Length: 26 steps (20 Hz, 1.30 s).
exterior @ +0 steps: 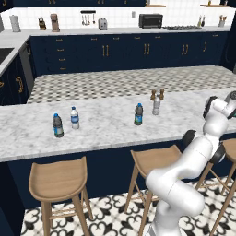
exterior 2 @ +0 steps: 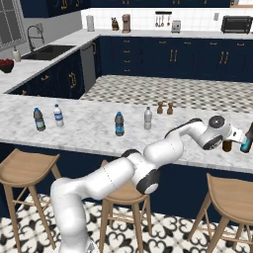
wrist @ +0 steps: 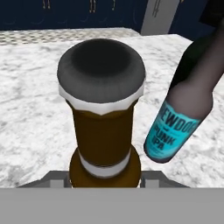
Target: Move the plastic bottles in the middle to the plastics group, and the glass bottles in the middle to the glass group.
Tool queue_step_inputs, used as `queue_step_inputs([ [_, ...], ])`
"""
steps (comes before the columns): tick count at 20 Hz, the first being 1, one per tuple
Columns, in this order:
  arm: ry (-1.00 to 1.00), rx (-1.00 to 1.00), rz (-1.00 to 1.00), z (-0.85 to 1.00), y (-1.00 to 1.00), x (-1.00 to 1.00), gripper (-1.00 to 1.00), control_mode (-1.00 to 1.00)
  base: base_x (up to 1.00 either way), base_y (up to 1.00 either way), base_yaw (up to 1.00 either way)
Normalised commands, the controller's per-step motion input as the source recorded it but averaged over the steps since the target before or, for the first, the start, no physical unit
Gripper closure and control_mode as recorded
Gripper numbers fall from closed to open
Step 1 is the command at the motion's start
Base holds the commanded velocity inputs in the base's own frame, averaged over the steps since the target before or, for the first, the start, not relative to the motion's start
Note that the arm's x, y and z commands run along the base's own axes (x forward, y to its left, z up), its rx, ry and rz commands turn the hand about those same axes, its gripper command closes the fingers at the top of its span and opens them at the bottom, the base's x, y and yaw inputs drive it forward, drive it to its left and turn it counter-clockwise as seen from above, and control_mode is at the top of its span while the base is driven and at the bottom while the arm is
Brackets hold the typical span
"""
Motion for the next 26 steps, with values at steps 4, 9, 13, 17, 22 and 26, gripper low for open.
queue_step_inputs([
  [4,0.10,0.06,0.00,0.01,-0.10,0.00,1.00,-1.00,0.00,0.00,0.00],
  [9,0.09,0.09,-0.01,0.07,-0.02,0.00,1.00,-1.00,0.00,0.00,0.00],
  [13,0.02,0.05,0.00,0.13,0.00,0.00,1.00,-1.00,0.00,0.00,0.00],
  [17,0.00,0.06,0.00,0.06,-0.03,0.00,1.00,-1.00,0.00,0.00,0.00],
  [22,0.10,0.06,0.00,0.18,0.00,0.00,1.00,-1.00,0.00,0.00,0.00],
  [26,0.08,0.05,0.00,0.20,0.00,0.00,1.00,-1.00,0.00,0.00,0.00],
])
